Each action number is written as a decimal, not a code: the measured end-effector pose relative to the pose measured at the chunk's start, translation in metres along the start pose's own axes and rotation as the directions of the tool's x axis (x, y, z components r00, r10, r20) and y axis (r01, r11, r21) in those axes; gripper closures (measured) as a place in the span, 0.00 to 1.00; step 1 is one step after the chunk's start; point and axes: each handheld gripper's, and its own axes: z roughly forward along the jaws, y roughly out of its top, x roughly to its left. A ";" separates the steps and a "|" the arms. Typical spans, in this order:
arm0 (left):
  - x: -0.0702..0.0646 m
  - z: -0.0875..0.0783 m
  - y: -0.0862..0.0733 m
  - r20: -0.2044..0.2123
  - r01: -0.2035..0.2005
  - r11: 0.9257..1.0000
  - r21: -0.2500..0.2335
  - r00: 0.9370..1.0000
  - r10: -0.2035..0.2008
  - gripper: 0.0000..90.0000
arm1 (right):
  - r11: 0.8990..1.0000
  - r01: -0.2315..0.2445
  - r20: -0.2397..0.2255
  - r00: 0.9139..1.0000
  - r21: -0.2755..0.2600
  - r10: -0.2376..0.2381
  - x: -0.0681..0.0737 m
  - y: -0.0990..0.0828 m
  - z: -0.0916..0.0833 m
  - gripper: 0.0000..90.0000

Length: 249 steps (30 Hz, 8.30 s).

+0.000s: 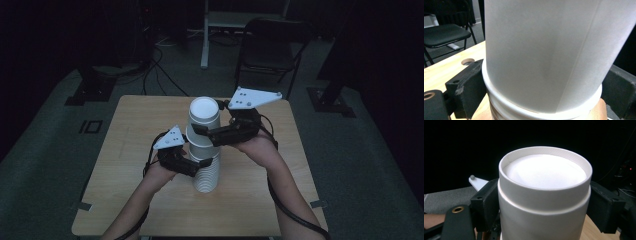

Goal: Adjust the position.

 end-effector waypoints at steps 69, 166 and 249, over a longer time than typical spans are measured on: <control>-0.022 -0.051 -0.018 -0.082 0.035 0.999 -0.023 0.996 -0.036 0.03 | 0.994 -0.111 0.180 0.978 0.012 0.107 -0.026 -0.094 -0.096 0.23; -0.092 0.042 0.021 0.344 0.089 0.980 -0.176 0.939 -0.024 0.97 | 0.986 -0.166 -0.007 0.986 -0.006 0.165 -0.007 -0.117 -0.143 0.21; -0.109 0.035 0.048 0.118 -0.084 0.993 -0.087 0.989 0.094 0.71 | 0.968 -0.233 -0.024 0.971 0.087 0.236 0.005 -0.172 -0.116 0.22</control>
